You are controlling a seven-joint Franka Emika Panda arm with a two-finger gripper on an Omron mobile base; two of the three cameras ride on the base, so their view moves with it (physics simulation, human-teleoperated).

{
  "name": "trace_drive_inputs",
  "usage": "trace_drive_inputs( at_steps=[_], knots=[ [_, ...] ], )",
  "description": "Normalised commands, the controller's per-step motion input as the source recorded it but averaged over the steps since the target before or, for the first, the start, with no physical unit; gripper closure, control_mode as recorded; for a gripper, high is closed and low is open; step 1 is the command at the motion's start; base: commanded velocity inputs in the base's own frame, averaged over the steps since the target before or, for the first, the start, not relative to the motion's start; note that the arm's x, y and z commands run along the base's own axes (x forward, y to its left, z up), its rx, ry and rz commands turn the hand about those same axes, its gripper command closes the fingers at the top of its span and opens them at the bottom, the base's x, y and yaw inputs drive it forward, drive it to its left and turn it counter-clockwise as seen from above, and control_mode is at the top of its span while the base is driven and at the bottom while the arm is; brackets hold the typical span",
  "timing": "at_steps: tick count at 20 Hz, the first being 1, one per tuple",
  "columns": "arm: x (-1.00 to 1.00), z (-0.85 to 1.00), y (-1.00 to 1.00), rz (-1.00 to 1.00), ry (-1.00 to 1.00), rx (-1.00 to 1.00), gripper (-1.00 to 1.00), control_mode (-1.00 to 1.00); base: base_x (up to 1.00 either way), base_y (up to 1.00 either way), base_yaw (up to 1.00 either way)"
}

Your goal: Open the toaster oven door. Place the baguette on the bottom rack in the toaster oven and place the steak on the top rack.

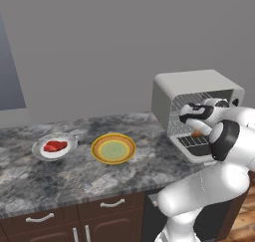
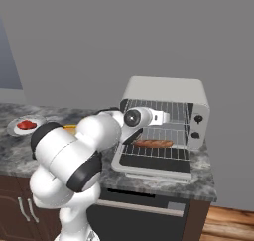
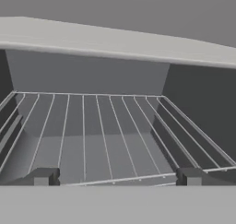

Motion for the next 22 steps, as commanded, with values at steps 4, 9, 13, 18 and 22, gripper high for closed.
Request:
trace_drive_inputs(
  at_steps=[4,9,13,18,22],
  knots=[
    [0.14,-0.18,0.0,0.0,0.0,-0.01,-1.0,-1.0,0.0,0.0,0.0],
    [0.16,-0.18,0.0,0.0,0.0,0.0,-1.0,-1.0,0.0,0.0,0.0],
    [0.17,-0.1,-0.04,0.0,0.0,0.0,-1.0,-1.0,0.0,0.0,0.0],
    [0.17,-0.07,-0.08,0.0,-0.02,0.0,-1.0,-1.0,0.0,0.0,0.0],
    [0.23,-0.15,-0.08,0.0,-0.04,0.0,-1.0,-1.0,0.0,0.0,0.0]
  ],
)
